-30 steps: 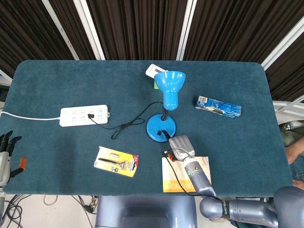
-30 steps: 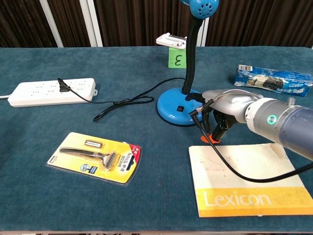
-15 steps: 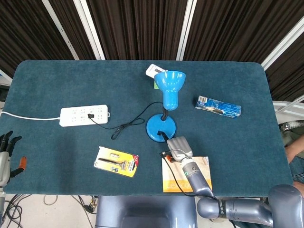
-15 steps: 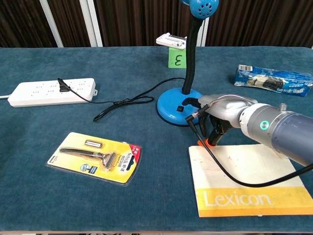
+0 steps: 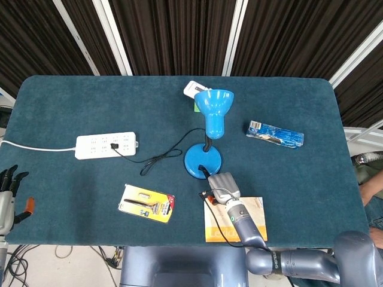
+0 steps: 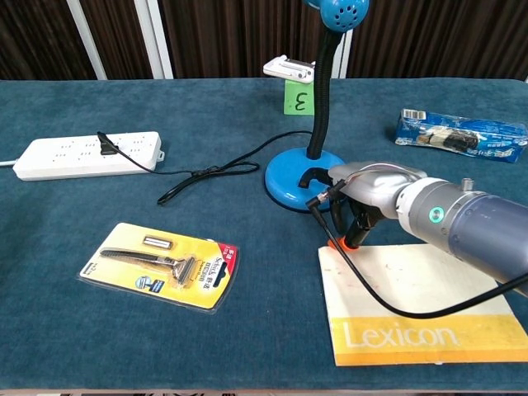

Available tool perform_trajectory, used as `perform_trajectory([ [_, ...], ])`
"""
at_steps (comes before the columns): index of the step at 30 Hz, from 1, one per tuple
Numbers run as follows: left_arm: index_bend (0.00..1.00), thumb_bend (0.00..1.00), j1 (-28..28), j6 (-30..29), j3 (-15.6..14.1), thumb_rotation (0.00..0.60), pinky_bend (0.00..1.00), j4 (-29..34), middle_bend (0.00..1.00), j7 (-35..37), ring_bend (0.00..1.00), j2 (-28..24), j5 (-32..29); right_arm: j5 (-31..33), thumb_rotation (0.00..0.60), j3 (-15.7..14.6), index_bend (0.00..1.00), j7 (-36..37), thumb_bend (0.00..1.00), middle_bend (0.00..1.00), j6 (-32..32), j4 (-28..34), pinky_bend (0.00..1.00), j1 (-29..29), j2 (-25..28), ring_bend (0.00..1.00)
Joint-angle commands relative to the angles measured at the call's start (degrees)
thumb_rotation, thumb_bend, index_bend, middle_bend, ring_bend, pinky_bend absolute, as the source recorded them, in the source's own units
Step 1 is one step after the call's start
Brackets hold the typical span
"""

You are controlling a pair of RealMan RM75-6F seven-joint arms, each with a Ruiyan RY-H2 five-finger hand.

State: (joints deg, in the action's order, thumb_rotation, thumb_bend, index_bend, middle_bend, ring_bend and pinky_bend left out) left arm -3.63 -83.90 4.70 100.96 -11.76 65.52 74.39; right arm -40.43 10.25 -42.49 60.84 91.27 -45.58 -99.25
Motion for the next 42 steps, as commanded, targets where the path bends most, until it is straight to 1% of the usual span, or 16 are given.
perform_trajectory([
  [1, 0.17, 0.45, 0.0, 0.0, 0.0, 0.6, 0.0, 0.0, 0.02, 0.0, 0.0, 0.0, 0.0, 0.4, 0.6, -0.1, 0.0, -0.1, 0.36, 0.54, 0.0, -0.3, 1.0, -0.2, -0.2, 0.69],
  [9, 0.17, 0.45, 0.0, 0.1, 0.2, 0.6, 0.0, 0.0, 0.02, 0.4, 0.0, 0.0, -0.3, 1.0, 0.6, -0.8, 0.0, -0.2, 0.36, 0.54, -0.2, -0.7, 1.0, -0.4, -0.4, 0.69],
  [21, 0.17, 0.45, -0.1, 0.1, 0.6, 0.6, 0.0, -0.1, 0.02, 1.0, 0.0, -0.3, -1.0, 0.7, 0.6, -2.7, 0.0, 0.2, 0.36, 0.54, -0.9, -1.9, 1.0, -0.3, -1.3, 0.69],
  [28, 0.17, 0.45, -0.1, 0.1, 0.6, 0.6, 0.0, -0.1, 0.02, 1.0, 0.0, -0.3, -0.9, -0.5, 0.6, -4.0, 0.0, -1.1, 0.36, 0.54, -0.1, -2.3, 1.0, -0.4, -2.1, 0.69],
  [35, 0.17, 0.45, -0.1, 0.0, 0.6, 0.6, 0.0, -0.2, 0.02, 0.9, 0.0, -0.3, -0.8, -1.3, 0.6, -5.9, 0.0, -4.1, 0.36, 0.54, 0.7, -2.7, 1.0, -0.8, -3.1, 0.69],
  [39, 0.17, 0.44, -0.1, 0.0, 0.6, 0.6, 0.0, -0.2, 0.02, 0.9, 0.0, -0.3, -0.8, -1.0, 0.6, -6.1, 0.0, -5.2, 0.36, 0.54, 0.8, -2.8, 1.0, -1.1, -3.6, 0.69],
  [42, 0.17, 0.45, -0.1, -0.1, 0.6, 0.6, 0.0, -0.2, 0.02, 1.0, 0.0, -0.3, -0.8, -0.9, 0.6, -5.4, 0.0, -5.3, 0.36, 0.54, 1.3, -2.9, 1.0, -1.2, -3.8, 0.69],
])
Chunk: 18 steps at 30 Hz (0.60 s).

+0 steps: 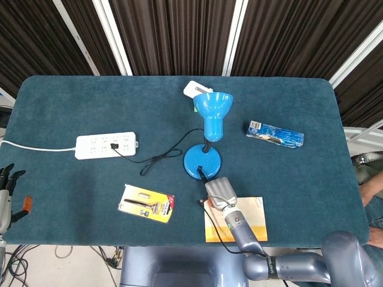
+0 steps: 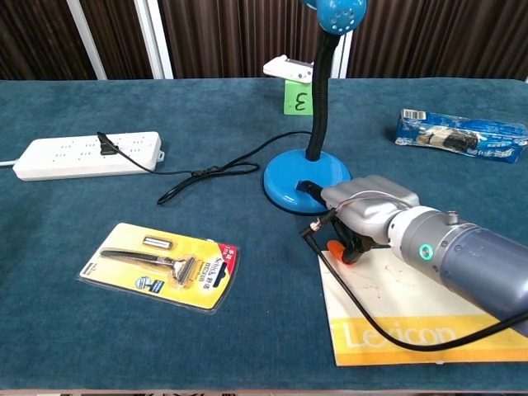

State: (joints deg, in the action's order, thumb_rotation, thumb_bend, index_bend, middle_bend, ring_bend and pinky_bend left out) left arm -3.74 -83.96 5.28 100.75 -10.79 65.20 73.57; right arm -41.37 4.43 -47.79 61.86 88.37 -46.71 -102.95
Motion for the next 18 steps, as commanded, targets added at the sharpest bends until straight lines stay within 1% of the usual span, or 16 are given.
perform_trajectory([
  [1, 0.17, 0.45, 0.0, 0.0, 0.0, 0.6, 0.0, 0.0, 0.02, 0.1, 0.0, 0.0, 0.0, 0.1, 0.6, 0.8, 0.0, 0.3, 0.36, 0.54, 0.5, 0.1, 1.0, 0.0, 0.0, 0.69],
  [6, 0.17, 0.45, 0.0, 0.0, 0.0, 0.6, 0.0, -0.1, 0.02, 0.1, 0.0, -0.1, 0.0, -0.6, 0.6, 2.7, 0.0, 1.5, 0.36, 0.54, 1.9, 1.4, 1.0, 0.2, 1.3, 0.69],
  [9, 0.17, 0.45, 0.0, 0.0, 0.0, 0.6, 0.0, -0.1, 0.02, 0.0, 0.0, 0.0, 0.0, -0.6, 0.6, 4.5, 0.0, 3.1, 0.36, 0.54, 2.6, 4.5, 1.0, 0.7, 3.7, 0.69],
  [11, 0.17, 0.45, 0.0, -0.1, 0.0, 0.6, 0.0, -0.1, 0.02, -0.1, 0.0, 0.0, 0.0, -1.4, 0.6, 6.4, 0.0, 5.0, 0.36, 0.54, 4.1, 8.1, 1.0, 1.6, 6.8, 0.69],
  [13, 0.17, 0.45, 0.1, -0.2, 0.0, 0.6, 0.0, -0.2, 0.02, -0.1, 0.0, 0.0, 0.0, -2.6, 0.6, 7.0, 0.0, 6.3, 0.36, 0.54, 5.0, 11.6, 1.0, 2.5, 10.2, 0.69],
  [15, 0.17, 0.45, 0.1, -0.2, 0.1, 0.6, 0.0, -0.2, 0.02, -0.1, 0.0, 0.0, -0.1, -4.2, 0.6, 7.3, 0.0, 8.1, 0.36, 0.54, 5.8, 14.8, 1.0, 3.7, 13.7, 0.69],
  [18, 0.17, 0.45, 0.1, -0.4, 0.1, 0.6, 0.0, -0.2, 0.02, -0.2, 0.0, 0.0, 0.0, -6.7, 0.6, 6.8, 0.0, 10.8, 0.36, 0.54, 7.1, 19.1, 1.0, 6.1, 18.9, 0.69],
])
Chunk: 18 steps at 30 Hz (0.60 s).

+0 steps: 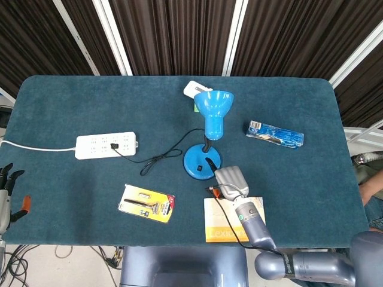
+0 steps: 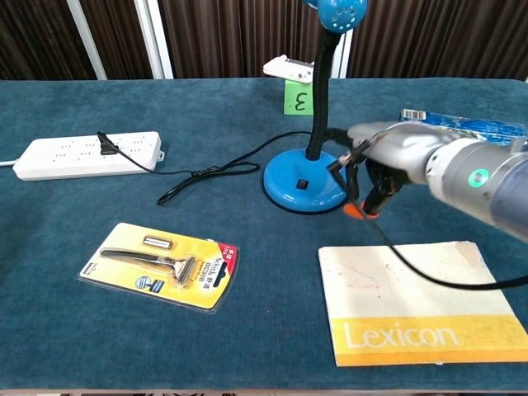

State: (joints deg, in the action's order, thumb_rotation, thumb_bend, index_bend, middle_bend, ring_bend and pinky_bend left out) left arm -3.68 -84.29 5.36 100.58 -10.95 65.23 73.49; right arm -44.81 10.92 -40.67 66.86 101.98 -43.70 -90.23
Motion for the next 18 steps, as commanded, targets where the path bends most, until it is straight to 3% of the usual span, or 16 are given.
perform_trajectory([
  [1, 0.17, 0.45, 0.0, -0.1, 0.0, 0.6, 0.0, 0.0, 0.02, 0.0, 0.0, 0.0, 0.1, -3.9, 0.6, -0.1, 0.0, 4.5, 0.36, 0.54, 2.5, 6.9, 1.0, 4.0, 8.0, 0.69],
  [5, 0.17, 0.45, 0.1, -0.2, -0.1, 0.6, 0.0, 0.0, 0.02, -0.3, 0.0, 0.1, 0.3, -7.4, 0.6, -2.9, 0.0, 8.0, 0.36, 0.49, 4.2, 12.1, 1.0, 8.2, 15.7, 0.61],
  [10, 0.17, 0.45, 0.1, -0.6, -0.2, 0.6, 0.0, 0.0, 0.02, -0.6, 0.0, 0.3, 0.7, -14.9, 0.6, -7.8, 0.0, 12.3, 0.34, 0.28, 8.0, 14.1, 1.0, 14.2, 22.1, 0.33],
  [14, 0.17, 0.45, 0.1, -0.8, -0.3, 0.6, 0.0, 0.1, 0.02, -1.0, 0.0, 0.4, 1.1, -25.7, 0.6, -12.5, 0.0, 18.1, 0.27, 0.19, 14.0, 10.9, 1.0, 20.3, 24.5, 0.19],
  [18, 0.17, 0.45, 0.1, -1.2, -0.5, 0.6, 0.0, 0.1, 0.02, -1.5, 0.0, 0.6, 1.8, -37.6, 0.6, -17.0, 0.0, 25.8, 0.21, 0.11, 24.8, 3.0, 1.0, 28.3, 24.1, 0.11],
])
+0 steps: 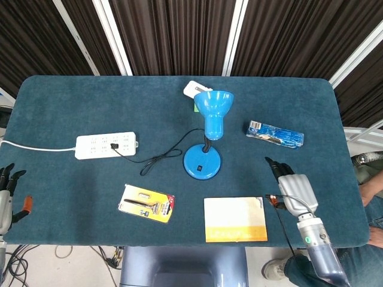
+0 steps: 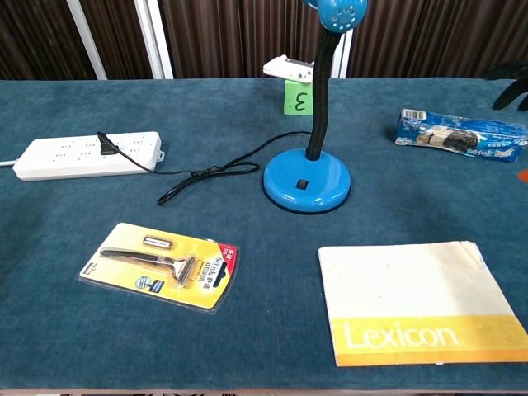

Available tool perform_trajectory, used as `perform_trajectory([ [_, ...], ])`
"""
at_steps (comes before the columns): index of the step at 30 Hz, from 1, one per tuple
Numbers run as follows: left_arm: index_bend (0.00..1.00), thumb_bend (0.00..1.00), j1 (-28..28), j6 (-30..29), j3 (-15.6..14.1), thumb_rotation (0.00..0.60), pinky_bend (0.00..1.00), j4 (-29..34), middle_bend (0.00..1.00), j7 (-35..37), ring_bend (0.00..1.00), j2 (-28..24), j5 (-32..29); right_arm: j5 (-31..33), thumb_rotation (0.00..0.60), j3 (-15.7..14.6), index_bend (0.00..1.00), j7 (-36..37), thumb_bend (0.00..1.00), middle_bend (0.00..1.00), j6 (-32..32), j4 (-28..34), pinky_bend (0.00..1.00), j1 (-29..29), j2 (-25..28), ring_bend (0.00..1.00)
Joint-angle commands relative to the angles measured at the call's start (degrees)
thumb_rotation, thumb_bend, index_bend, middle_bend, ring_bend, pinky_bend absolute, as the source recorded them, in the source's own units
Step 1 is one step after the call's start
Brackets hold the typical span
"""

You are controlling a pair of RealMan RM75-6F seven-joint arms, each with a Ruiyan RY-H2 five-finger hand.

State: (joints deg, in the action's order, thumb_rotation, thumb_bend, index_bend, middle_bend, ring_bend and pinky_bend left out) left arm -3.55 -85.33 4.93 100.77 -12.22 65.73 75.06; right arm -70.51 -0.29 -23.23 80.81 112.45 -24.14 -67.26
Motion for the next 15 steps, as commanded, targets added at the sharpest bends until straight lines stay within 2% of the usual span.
perform_trajectory([
  [1, 0.17, 0.45, 0.0, -0.3, -0.1, 0.6, 0.0, -0.1, 0.02, -0.3, 0.0, 0.2, 0.3, -14.3, 0.6, -6.8, 0.0, 10.0, 0.19, 0.1, 13.5, -10.0, 1.0, 10.8, 0.6, 0.09],
  [4, 0.17, 0.45, 0.1, -0.3, -0.3, 0.6, 0.0, 0.0, 0.02, -0.6, 0.0, 0.3, 0.5, -17.5, 0.6, -8.2, 0.0, 12.9, 0.18, 0.09, 17.3, -14.6, 1.0, 14.1, -0.2, 0.08],
  [7, 0.17, 0.45, 0.1, -0.5, -0.4, 0.6, 0.0, 0.1, 0.02, -0.8, 0.0, 0.3, 1.0, -18.3, 0.6, -7.4, 0.0, 14.4, 0.18, 0.08, 19.7, -18.2, 1.0, 16.0, -1.2, 0.07],
  [10, 0.17, 0.45, 0.1, -0.7, -0.6, 0.6, 0.0, 0.1, 0.02, -1.0, 0.0, 0.4, 1.6, -17.9, 0.6, -5.9, 0.0, 13.7, 0.18, 0.07, 20.5, -19.6, 1.0, 16.7, -1.7, 0.07],
  [15, 0.17, 0.45, 0.2, -1.3, -1.0, 0.6, 0.0, -0.2, 0.02, -1.6, 0.0, 0.7, 3.0, -15.9, 0.6, -4.6, 0.0, 13.7, 0.18, 0.07, 18.3, -19.5, 1.0, 17.2, -1.6, 0.07],
])
